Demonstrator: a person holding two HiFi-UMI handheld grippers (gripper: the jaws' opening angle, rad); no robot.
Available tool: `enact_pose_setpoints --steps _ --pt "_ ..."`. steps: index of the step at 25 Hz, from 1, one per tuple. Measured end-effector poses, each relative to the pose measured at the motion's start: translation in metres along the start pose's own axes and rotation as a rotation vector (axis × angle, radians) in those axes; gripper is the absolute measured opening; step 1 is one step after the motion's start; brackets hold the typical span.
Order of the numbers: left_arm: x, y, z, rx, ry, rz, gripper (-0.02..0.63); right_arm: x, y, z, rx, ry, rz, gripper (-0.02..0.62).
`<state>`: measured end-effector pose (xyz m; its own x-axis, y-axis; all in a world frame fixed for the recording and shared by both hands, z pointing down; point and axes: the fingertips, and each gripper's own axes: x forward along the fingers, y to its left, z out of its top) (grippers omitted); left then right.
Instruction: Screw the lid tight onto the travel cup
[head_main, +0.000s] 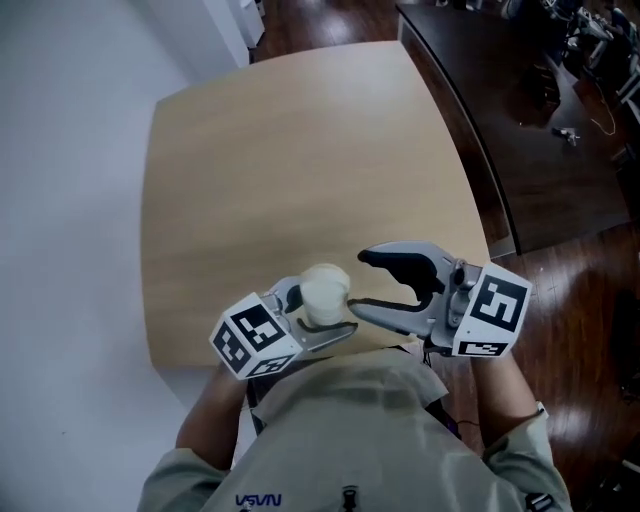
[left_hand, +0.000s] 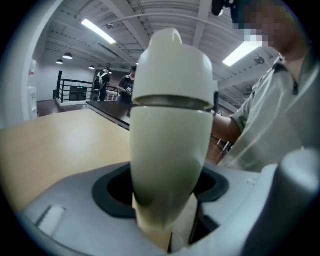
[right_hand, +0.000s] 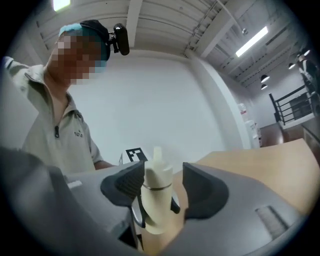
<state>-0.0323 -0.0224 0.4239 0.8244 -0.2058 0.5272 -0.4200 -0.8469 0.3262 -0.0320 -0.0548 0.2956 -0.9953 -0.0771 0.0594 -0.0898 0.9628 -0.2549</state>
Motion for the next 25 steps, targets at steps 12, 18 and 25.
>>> enact_pose_setpoints --steps 12,18,25 --pt "0.000 -0.031 -0.013 0.048 0.082 -0.054 0.325 0.036 0.050 -0.015 -0.055 0.131 0.293 0.318" --pt "0.007 -0.033 -0.011 0.063 0.099 -0.049 0.325 0.025 0.043 -0.017 -0.034 0.119 0.254 0.290" --pt "0.007 -0.003 -0.005 0.052 0.052 0.146 0.324 0.019 0.012 -0.020 0.061 0.039 0.066 0.288"
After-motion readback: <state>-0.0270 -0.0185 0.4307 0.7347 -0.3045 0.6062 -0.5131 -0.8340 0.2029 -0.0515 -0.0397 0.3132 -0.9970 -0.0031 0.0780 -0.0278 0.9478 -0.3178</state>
